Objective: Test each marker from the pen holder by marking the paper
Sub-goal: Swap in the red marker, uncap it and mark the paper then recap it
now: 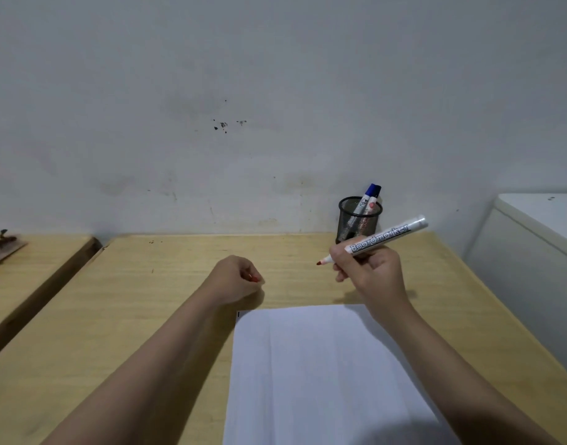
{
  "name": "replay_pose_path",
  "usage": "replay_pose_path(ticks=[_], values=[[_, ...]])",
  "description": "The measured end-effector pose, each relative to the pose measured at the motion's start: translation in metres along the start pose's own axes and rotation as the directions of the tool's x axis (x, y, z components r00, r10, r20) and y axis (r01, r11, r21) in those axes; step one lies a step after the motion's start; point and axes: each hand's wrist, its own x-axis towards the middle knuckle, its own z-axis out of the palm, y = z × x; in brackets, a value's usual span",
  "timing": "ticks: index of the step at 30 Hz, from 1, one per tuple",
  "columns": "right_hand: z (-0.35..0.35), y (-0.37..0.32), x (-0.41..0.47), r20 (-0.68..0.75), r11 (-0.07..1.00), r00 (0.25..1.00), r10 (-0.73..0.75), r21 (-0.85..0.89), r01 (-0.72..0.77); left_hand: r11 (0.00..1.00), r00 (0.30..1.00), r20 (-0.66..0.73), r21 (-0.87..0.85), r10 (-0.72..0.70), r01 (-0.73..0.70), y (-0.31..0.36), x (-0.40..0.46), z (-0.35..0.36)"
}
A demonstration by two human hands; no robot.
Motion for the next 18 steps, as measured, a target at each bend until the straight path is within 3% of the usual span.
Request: replay_pose_path(ticks=[8, 11, 14, 18], values=[[0.025, 0.015, -0.014, 0.099, 0.988, 0.985, 0.143, 0.04, -0.148, 0.981, 0.995, -0.053, -0.179, -0.086, 0.076, -0.014, -0.019, -0.006], [0.04, 0.021, -0.02, 0.136, 0.975, 0.966, 0.221, 0.005, -0.224, 0.967, 0.999, -0.009, -0.252, -0.032, 0.029, -0.025, -0.04, -0.017], [0.052, 0.025, -0.018, 0.131, 0.962, 0.954, 0.27, -0.001, -0.273, 0.989, 0.997, 0.06, -0.137, 0.058, -0.049, -0.029, -0.057, -0.016], [0.072, 0.03, -0.013, 0.081, 0.896, 0.893, 0.442, 0.008, -0.444, 0.991, 0.993, 0.017, 0.073, 0.116, -0.117, -0.026, -0.058, -0.005]])
